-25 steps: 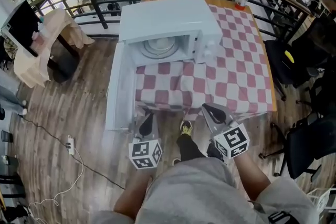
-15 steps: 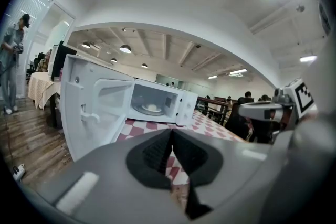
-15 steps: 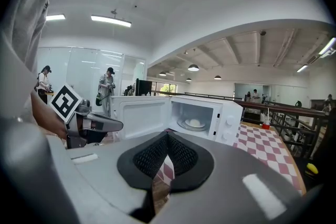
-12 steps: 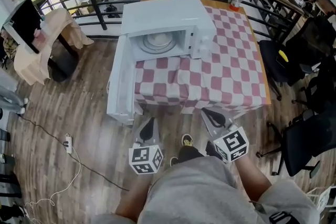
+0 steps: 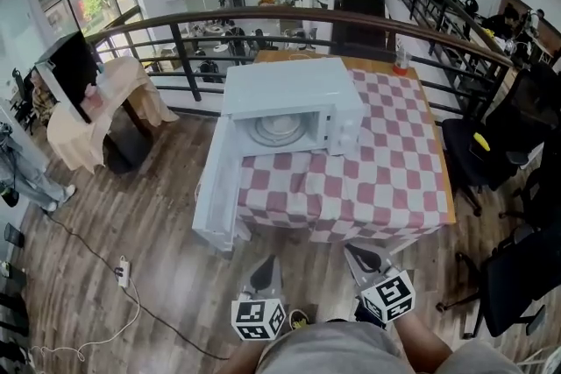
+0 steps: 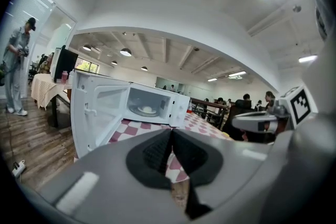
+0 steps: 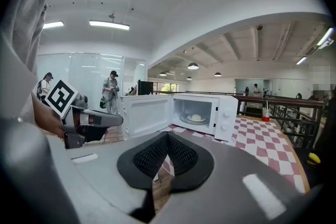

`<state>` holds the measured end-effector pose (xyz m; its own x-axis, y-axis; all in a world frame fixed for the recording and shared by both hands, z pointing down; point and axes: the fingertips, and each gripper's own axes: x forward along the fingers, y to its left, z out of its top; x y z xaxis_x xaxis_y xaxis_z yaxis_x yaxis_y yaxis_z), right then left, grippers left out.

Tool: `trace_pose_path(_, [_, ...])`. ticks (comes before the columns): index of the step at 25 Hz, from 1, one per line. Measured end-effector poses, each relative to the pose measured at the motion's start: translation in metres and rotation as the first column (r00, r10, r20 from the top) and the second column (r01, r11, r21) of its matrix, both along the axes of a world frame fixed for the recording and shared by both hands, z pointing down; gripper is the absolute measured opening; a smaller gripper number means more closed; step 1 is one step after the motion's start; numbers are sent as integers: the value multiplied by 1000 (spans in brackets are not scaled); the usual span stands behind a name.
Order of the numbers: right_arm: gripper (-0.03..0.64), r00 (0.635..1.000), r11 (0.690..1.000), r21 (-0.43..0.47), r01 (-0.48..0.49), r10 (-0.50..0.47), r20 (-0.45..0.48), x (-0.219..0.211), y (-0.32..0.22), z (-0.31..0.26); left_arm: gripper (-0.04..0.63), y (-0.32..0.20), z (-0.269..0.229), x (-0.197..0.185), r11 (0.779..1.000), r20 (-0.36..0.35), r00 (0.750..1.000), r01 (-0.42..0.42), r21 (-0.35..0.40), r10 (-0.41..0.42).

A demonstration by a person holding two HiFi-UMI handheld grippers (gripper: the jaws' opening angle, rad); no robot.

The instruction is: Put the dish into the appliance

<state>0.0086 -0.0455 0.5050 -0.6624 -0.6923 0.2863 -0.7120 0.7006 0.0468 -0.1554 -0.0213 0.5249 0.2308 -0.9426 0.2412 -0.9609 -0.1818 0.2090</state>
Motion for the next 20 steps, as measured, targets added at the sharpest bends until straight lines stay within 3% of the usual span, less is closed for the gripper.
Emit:
trace_pose_path(13, [-2, 996, 998, 2, -69, 69, 62, 80, 67, -16, 11, 63, -22, 93, 999, -32, 998, -45, 7, 45])
trace_pose_path(20, [-1, 995, 998, -46, -35, 39, 90, 111, 120, 0, 11, 123, -13, 134, 1000, -52, 999, -11, -13, 10])
